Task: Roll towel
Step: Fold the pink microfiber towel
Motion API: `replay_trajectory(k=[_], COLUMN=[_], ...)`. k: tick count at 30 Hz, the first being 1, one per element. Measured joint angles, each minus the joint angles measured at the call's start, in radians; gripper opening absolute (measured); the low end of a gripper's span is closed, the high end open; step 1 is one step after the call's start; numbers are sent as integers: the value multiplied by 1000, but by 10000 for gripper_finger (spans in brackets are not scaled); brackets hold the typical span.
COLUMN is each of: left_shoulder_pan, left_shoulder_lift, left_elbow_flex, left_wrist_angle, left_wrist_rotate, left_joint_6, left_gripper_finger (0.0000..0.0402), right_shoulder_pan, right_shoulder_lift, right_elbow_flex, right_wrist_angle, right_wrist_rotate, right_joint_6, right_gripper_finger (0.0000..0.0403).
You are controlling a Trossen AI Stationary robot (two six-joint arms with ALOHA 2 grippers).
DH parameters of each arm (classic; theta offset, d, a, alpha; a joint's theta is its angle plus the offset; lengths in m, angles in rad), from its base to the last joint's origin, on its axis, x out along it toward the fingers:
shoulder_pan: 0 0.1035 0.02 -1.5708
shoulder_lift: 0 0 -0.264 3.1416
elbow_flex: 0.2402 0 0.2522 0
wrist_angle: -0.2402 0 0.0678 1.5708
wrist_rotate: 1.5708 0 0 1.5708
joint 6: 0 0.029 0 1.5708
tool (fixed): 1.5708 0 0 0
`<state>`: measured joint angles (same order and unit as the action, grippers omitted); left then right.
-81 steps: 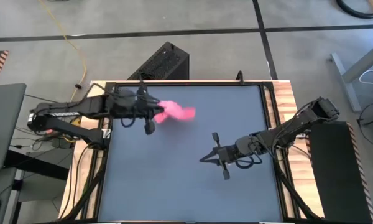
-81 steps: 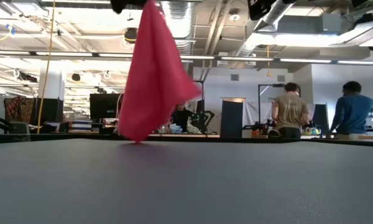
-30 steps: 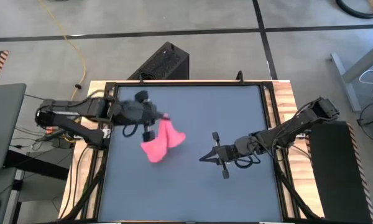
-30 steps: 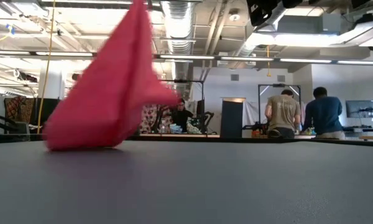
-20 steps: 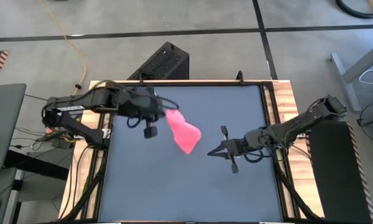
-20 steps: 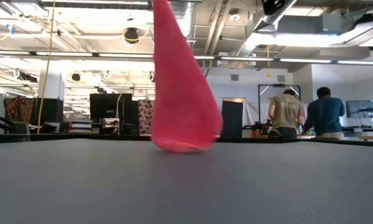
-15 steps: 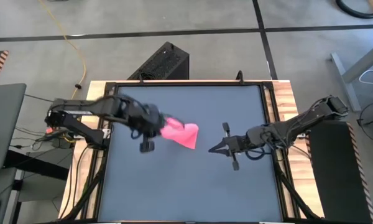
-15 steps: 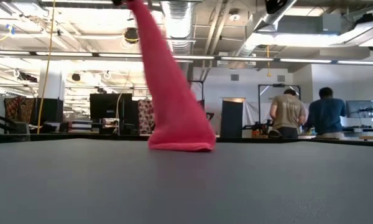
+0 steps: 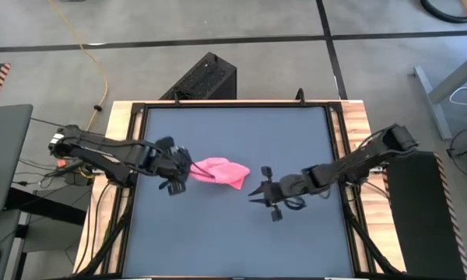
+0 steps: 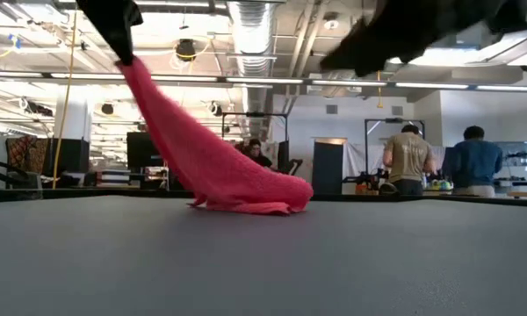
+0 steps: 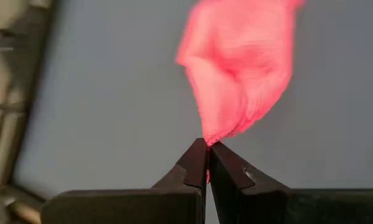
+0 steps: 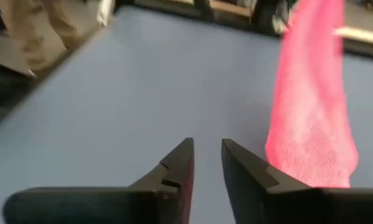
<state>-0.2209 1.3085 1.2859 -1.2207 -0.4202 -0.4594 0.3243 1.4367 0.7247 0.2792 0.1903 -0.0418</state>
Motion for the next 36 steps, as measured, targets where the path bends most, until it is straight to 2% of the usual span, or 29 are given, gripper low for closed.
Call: replay_trajectory(k=[3, 10, 15, 24, 28, 30, 33, 36], left_shoulder_pan=[57, 129, 157, 177, 177, 177, 178, 180], left_shoulder_lift=[-63, -146, -145, -157, -172, -190, -232, -296], left_elbow_flex=[-17, -61, -101, -132, -131, -131, -131, -131], left_wrist_angle=[-3, 14, 28, 37, 47, 53, 71, 101], left_wrist_rotate=[-82, -73, -63, -52, -58, -67, -89, -111], left_joint_6=[-25, -29, -8, 9, 21, 31, 37, 38], left_gripper_finger=[0, 0, 0, 0, 0, 0, 0, 0], right_shoulder_pan=[-13, -74, -89, -149, -179, -184, -183, -169], right_shoulder_lift=[84, 270, 411, 566, 591, 587, 550, 469], right_elbow_flex=[36, 122, 224, 389, 413, 426, 437, 438], right_wrist_angle=[2, 3, -15, -133, -167, -235, -377, -543], right_wrist_rotate=[56, 67, 63, 95, 86, 76, 77, 72], right_joint_6=[-7, -16, -74, -111, -99, -83, -67, -65], right_gripper_finger=[138, 174, 178, 172, 146, 109, 31, 21])
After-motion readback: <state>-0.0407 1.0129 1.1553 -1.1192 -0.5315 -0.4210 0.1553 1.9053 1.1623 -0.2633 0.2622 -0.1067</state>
